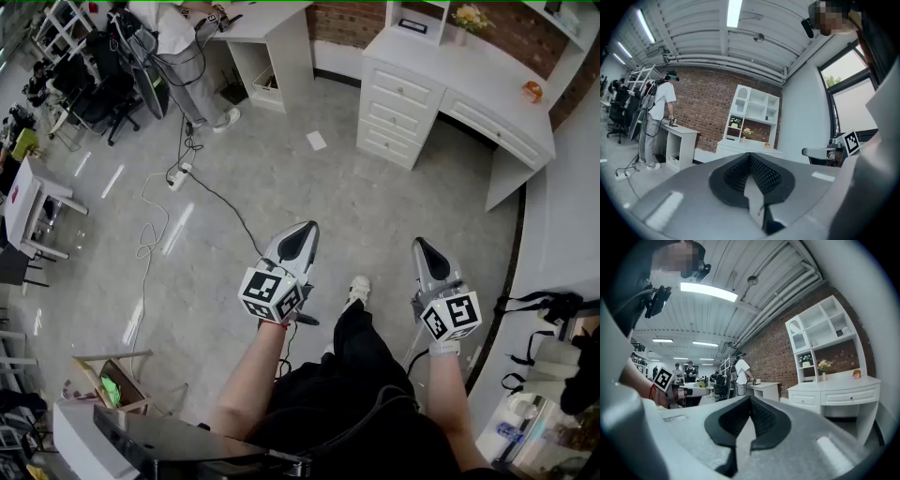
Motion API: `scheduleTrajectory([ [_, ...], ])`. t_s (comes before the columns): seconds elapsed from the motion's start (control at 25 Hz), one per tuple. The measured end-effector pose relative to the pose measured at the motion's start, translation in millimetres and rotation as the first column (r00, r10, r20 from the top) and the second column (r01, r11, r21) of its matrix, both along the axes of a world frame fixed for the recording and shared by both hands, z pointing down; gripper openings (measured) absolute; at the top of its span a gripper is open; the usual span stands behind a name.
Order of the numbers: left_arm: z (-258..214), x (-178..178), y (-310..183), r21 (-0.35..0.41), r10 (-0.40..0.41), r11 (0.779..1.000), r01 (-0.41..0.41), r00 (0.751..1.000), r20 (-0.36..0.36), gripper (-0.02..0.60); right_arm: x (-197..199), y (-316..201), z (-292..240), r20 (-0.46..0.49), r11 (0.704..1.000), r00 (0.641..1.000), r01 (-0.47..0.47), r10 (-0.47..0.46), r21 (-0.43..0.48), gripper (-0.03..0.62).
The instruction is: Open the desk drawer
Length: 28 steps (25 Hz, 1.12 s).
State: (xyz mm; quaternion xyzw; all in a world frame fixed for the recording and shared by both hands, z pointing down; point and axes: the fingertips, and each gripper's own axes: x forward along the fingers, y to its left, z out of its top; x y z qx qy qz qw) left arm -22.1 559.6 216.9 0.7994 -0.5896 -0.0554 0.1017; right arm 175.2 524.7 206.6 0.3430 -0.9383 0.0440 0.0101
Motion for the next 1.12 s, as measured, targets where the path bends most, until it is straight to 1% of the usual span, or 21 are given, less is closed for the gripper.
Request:
scheduleTrajectory([
  [0.12,3.4,1.0,-26.4,-0.005,0.006,1.000,-0.006,1.000,0.005,0.002,-4.3,-23.6,3.2,-0.006,1.000,1.000,0.002,-0.002,0.005,0.003],
  [0.32,9.7,2.1,-76.9,-0.021,0.028,0.999,-0.028,1.000,0.003,0.003,-8.5,-68.5,19.5,-0.019,0.999,1.000,0.007,-0.008,-0.033,0.003],
  [0.44,14.5,-2.5,-108.2,-0.037,0.022,0.999,-0.022,1.000,0.002,0.003,-6.4,-96.7,28.1,-0.036,0.998,0.999,0.008,-0.010,-0.056,0.003],
  [0.56,15.6,-9.9,-139.1,-0.048,0.014,0.999,-0.014,1.000,0.000,0.003,-8.8,-131.1,31.1,-0.034,0.998,0.999,0.007,-0.009,-0.066,0.003],
  [0.68,17.0,-18.4,-171.0,-0.049,0.009,0.999,-0.008,1.000,0.012,0.003,-20.3,-162.5,28.7,-0.028,0.998,0.999,0.035,-0.036,-0.058,0.003],
  [0.76,16.7,-27.1,-193.5,-0.050,-0.012,0.999,0.012,1.000,0.005,0.003,-26.6,-183.8,30.6,-0.036,0.997,0.998,0.051,-0.053,-0.060,0.003],
  [0.96,14.2,-40.3,-242.7,-0.026,-0.033,0.999,0.033,0.999,0.003,0.003,-27.4,-239.7,28.8,-0.032,0.997,0.998,0.053,-0.055,-0.060,0.003],
  [1.12,7.8,-43.6,-267.8,0.004,-0.046,0.999,0.046,0.999,-0.023,0.003,-30.1,-267.1,25.8,-0.026,0.997,0.998,0.061,-0.063,-0.053,0.003],
])
